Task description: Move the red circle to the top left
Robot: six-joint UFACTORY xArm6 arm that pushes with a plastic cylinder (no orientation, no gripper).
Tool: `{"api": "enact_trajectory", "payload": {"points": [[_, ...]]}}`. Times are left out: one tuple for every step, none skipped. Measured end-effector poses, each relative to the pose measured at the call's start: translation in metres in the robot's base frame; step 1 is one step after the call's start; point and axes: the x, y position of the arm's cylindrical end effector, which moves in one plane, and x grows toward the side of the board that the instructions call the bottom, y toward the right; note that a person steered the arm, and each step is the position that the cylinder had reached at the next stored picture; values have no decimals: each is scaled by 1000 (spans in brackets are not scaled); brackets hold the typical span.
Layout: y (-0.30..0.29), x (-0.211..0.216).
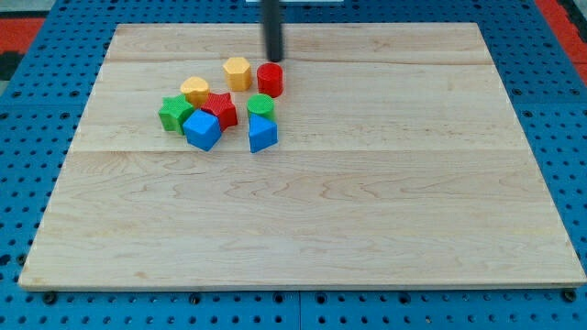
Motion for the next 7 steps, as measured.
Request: {"api": "enact_trajectory", "payload": {"points": [[5,29],[-10,39],[10,28],[-20,24],[-21,41],[-21,73],[7,56]]}}
